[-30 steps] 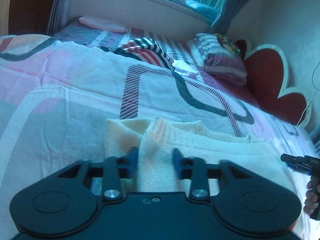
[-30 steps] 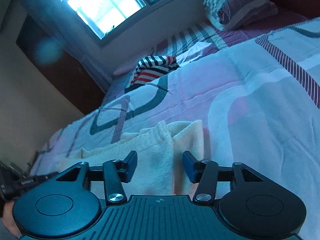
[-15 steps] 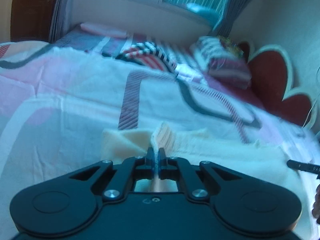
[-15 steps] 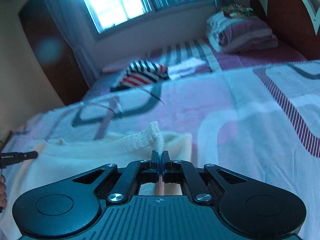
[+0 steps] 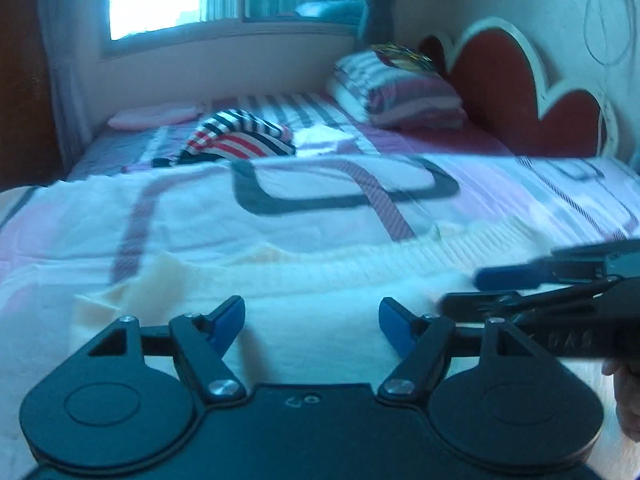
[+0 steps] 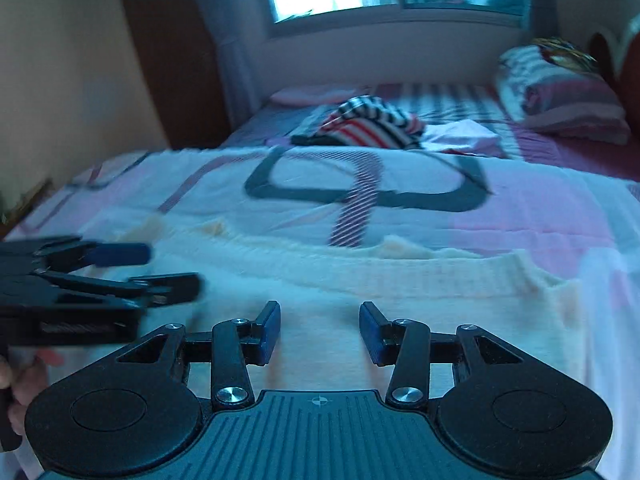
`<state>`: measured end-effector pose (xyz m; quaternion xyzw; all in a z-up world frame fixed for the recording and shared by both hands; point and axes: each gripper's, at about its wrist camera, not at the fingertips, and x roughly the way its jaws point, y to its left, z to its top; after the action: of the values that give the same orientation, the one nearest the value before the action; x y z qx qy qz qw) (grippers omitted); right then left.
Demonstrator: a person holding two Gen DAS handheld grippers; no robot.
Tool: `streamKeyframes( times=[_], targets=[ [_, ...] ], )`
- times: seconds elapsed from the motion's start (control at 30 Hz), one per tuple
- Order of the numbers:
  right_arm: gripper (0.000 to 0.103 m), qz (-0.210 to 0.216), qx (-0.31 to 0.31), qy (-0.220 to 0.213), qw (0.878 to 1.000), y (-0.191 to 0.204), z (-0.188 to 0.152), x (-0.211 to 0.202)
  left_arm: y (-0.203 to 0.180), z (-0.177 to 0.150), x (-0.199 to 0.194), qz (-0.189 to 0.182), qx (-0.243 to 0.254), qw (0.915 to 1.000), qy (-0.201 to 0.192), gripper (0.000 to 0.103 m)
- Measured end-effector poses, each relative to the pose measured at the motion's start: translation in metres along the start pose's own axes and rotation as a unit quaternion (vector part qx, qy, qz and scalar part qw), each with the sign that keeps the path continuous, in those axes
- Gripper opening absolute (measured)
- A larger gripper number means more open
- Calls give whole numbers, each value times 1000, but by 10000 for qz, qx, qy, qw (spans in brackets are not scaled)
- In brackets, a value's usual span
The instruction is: Fold small clothes
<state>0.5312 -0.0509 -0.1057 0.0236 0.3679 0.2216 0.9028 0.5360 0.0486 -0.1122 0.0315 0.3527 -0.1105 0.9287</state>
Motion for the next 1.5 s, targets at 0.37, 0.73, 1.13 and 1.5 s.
streamKeyframes(
  times=[0.37, 0.73, 1.13, 1.5],
  targets=[
    [44, -1310, -28, -268, 9910, -61, -8, -33, 51, -16, -17, 546, -713, 9953, -373, 73],
    [44, -498, -66, -56, 9987, 0, -26, -28, -15, -31, -30, 72, 11, 9999, -102, 74],
    [44, -239, -525, 58, 9983, 26, -54, -43, -19, -54, -43, 35, 34, 9999, -116, 77],
    [44, -1058, 182, 171, 9941, -33, -65, -93, 18, -74, -72, 538, 162, 9984, 56, 76]
  ],
)
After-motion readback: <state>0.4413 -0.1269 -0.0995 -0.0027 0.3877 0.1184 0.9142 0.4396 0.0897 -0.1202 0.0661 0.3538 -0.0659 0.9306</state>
